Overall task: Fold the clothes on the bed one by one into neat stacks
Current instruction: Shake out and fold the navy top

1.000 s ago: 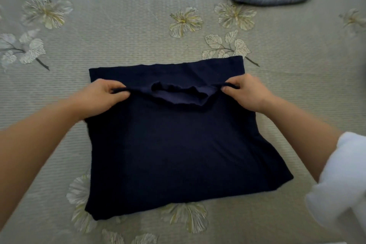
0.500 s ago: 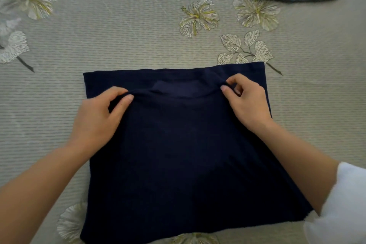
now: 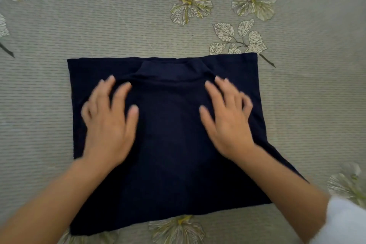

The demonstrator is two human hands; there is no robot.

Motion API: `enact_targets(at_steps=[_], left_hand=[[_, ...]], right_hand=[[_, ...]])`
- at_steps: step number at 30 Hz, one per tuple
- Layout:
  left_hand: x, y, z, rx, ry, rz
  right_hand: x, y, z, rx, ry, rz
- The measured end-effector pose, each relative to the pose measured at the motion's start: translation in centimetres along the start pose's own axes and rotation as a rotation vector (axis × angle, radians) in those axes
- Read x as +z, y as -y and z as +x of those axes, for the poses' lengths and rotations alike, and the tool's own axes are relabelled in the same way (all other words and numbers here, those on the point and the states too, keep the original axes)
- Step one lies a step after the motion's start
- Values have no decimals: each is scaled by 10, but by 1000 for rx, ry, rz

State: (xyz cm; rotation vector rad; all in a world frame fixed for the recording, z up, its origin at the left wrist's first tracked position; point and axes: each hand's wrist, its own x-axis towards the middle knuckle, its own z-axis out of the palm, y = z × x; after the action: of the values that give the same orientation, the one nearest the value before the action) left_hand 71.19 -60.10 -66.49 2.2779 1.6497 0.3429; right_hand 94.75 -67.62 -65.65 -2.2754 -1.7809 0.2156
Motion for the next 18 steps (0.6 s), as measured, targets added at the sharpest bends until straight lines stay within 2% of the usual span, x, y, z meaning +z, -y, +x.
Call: enact_targets(at_steps=[2, 5, 7, 12, 16, 18], left_hand=[[7, -18, -41, 70, 176, 30], [24, -31, -81, 18, 343, 78], [31, -33, -84, -24, 328, 102], [38, -40, -87, -85, 277, 153], [43, -70, -95, -239, 229, 92], [48, -97, -106, -283, 228, 44]], right_hand=[[0, 2, -43, -112, 123, -29], [6, -17, -84, -213, 343, -130], [8, -38, -86, -202, 405, -180], [5, -74, -75, -210, 394, -226], [-14, -108, -70, -125, 379, -241], [-24, -125, -70, -46, 349, -158]])
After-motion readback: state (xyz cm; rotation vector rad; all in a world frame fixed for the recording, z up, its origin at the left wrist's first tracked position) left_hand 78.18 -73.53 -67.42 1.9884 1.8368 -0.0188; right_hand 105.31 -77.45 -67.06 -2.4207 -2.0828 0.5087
